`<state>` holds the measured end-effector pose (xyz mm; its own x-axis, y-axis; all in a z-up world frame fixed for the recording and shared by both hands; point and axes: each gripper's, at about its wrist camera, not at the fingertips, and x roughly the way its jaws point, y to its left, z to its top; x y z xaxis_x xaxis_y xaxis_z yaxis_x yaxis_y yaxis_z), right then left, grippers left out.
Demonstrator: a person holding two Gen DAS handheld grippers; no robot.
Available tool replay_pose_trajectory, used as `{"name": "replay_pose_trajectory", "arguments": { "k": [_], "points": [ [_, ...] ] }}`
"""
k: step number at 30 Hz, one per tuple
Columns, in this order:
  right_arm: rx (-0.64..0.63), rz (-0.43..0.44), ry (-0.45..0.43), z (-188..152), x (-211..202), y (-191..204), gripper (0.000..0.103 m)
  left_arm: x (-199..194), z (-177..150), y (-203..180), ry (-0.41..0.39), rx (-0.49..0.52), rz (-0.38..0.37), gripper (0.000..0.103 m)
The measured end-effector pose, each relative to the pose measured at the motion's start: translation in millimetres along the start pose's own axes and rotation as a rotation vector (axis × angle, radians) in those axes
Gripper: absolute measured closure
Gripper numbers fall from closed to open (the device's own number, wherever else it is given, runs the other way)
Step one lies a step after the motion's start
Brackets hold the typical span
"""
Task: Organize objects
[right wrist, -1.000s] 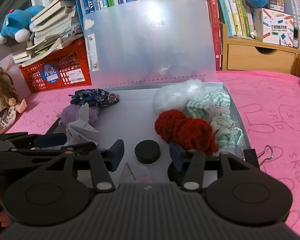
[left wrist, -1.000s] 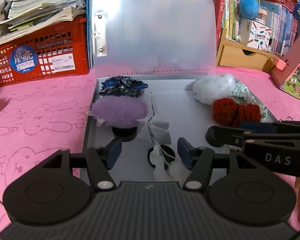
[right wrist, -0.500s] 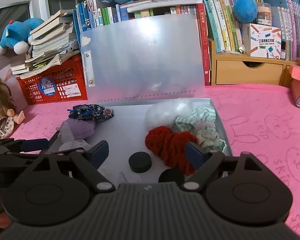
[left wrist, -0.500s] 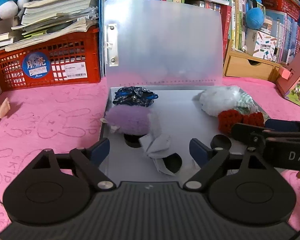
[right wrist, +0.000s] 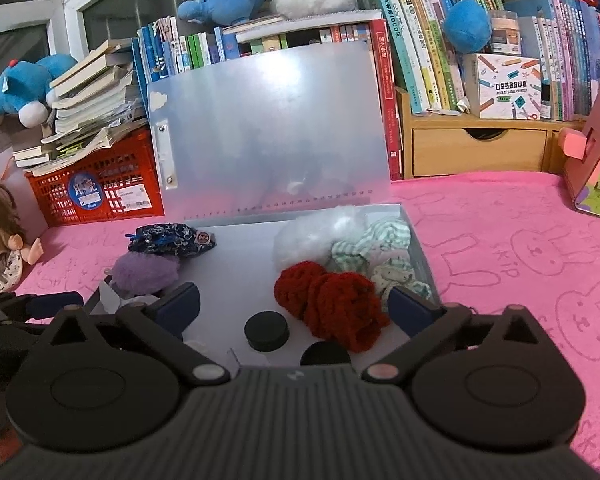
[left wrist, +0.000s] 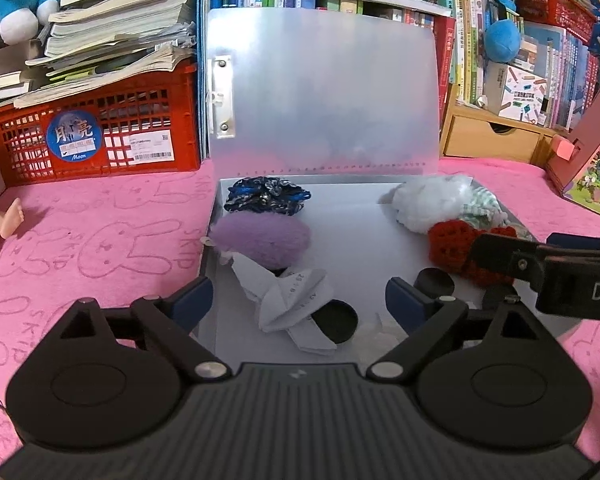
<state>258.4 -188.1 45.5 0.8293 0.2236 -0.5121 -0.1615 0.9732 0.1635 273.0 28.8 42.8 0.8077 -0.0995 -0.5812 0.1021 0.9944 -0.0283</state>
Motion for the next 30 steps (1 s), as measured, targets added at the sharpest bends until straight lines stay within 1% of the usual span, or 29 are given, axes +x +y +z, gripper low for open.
{"name": "replay_pose_trajectory", "arguments": {
  "k": [8, 13, 27, 30],
  "points": [
    [0.006, -0.012, -0.02, -3, -9, -3, 0.0, -10, -1, -4, -0.011, -0.003, -0.019, 0.007],
    [-0.004, -0.015, -0.032, -6, -18, -4, 0.0, -17, -3, -8, -0.021, 0.016, -0.016, 0.007],
    [0.0, -0.018, -0.039, -12, -37, -8, 0.0, -36, -9, -15, -0.032, 0.038, -0.021, 0.007],
    [-0.002, -0.023, -0.037, -14, -43, -8, 0.0, -42, -11, -15, -0.032, 0.033, -0.033, 0.007]
  ]
}}
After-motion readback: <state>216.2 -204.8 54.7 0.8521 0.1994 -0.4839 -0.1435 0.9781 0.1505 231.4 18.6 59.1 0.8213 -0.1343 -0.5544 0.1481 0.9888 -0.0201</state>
